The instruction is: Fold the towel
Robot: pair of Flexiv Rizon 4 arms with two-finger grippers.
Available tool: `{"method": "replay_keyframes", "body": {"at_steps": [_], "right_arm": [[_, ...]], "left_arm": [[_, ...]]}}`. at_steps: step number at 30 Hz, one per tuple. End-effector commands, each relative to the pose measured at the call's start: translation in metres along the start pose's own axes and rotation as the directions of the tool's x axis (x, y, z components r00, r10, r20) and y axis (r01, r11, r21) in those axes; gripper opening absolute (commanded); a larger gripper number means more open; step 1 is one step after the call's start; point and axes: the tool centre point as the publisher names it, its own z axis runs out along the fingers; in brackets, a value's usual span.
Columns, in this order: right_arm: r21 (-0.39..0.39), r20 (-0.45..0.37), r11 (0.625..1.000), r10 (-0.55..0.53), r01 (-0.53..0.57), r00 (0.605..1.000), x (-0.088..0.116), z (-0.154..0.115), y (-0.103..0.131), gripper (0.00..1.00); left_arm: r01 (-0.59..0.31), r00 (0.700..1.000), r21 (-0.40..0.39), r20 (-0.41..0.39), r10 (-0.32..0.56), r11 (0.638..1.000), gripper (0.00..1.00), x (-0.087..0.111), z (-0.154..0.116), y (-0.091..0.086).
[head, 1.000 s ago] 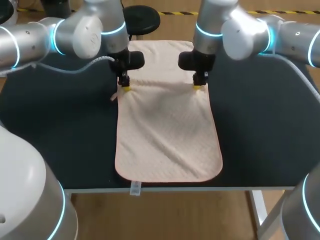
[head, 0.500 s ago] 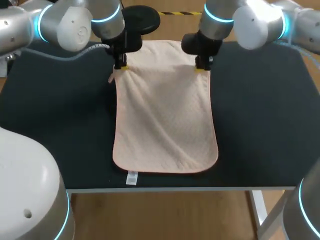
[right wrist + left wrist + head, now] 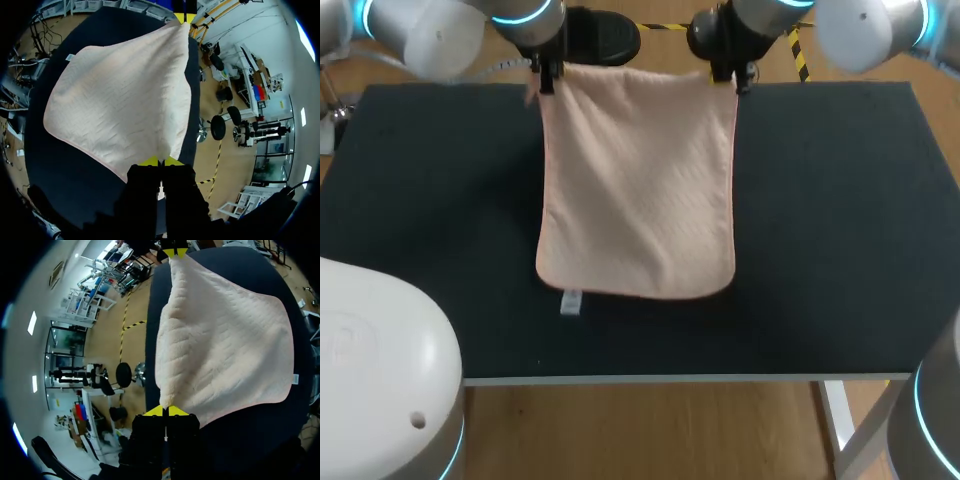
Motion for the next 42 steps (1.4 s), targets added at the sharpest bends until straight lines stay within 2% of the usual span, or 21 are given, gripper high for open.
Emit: {"method": "replay_keyframes", "body": {"at_steps": [1, 4, 9, 13, 17, 23, 28, 30, 32, 38, 39, 40, 42], "right_arm": [[0.027, 0.037, 1.000, -0.018, 0.017, 0.999, -0.019, -0.048, 0.003, 0.00], [0.034, 0.087, 0.999, -0.031, 0.028, 0.996, -0.043, -0.066, 0.003, 0.00], [0.035, 0.153, 0.999, -0.036, 0.031, 0.988, -0.077, -0.085, 0.001, 0.00], [0.039, 0.201, 0.997, -0.074, 0.067, 0.977, -0.107, -0.099, 0.004, 0.00], [0.058, 0.221, 0.993, -0.114, 0.104, 0.969, -0.138, -0.103, 0.008, 0.00], [0.105, 0.266, 0.988, -0.139, 0.115, 0.954, -0.188, -0.109, 0.010, 0.00], [0.096, 0.321, 0.990, -0.129, 0.104, 0.938, -0.213, -0.125, 0.012, 0.00], [0.088, 0.323, 0.991, -0.128, 0.105, 0.938, -0.213, -0.127, 0.013, 0.00], [0.088, 0.317, 0.989, -0.142, 0.120, 0.938, -0.204, -0.125, 0.016, 0.00], [0.082, 0.244, 0.987, -0.156, 0.140, 0.957, -0.148, -0.105, 0.011, 0.00], [0.073, 0.229, 0.989, -0.143, 0.129, 0.963, -0.139, -0.101, 0.009, 0.00], [0.071, 0.224, 0.990, -0.138, 0.125, 0.965, -0.129, -0.098, 0.006, 0.00], [0.037, 0.194, 0.994, -0.103, 0.098, 0.975, -0.109, -0.093, 0.003, 0.00]], "left_arm": [[0.019, 0.999, -0.032, 0.037, -0.017, 0.999, 0.00, -0.029, -0.035, -0.003], [0.034, 0.995, -0.041, 0.093, -0.030, 0.999, 0.00, -0.059, -0.045, -0.004], [0.038, 0.987, -0.046, 0.161, -0.030, 0.998, 0.00, -0.097, -0.053, -0.009], [0.075, 0.975, -0.053, 0.214, -0.062, 0.996, 0.00, -0.126, -0.060, -0.012], [0.106, 0.962, -0.025, 0.254, -0.097, 0.994, 0.00, -0.145, -0.070, -0.014], [0.152, 0.944, -0.031, 0.300, -0.136, 0.988, 0.00, -0.170, -0.080, -0.013], [0.175, 0.933, -0.055, 0.329, -0.147, 0.983, 0.00, -0.185, -0.090, -0.011], [0.156, 0.936, -0.067, 0.330, -0.126, 0.985, 0.00, -0.183, -0.092, -0.015], [0.140, 0.943, -0.079, 0.315, -0.109, 0.987, 0.00, -0.174, -0.088, -0.019], [0.111, 0.971, -0.059, 0.221, -0.095, 0.992, 0.00, -0.125, -0.071, -0.025], [0.101, 0.974, -0.051, 0.207, -0.089, 0.994, 0.00, -0.115, -0.069, -0.026], [0.101, 0.978, -0.075, 0.192, -0.085, 0.992, 0.00, -0.105, -0.066, -0.027], [0.105, 0.983, -0.054, 0.157, -0.095, 0.993, 0.00, -0.086, -0.063, -0.025]]}}
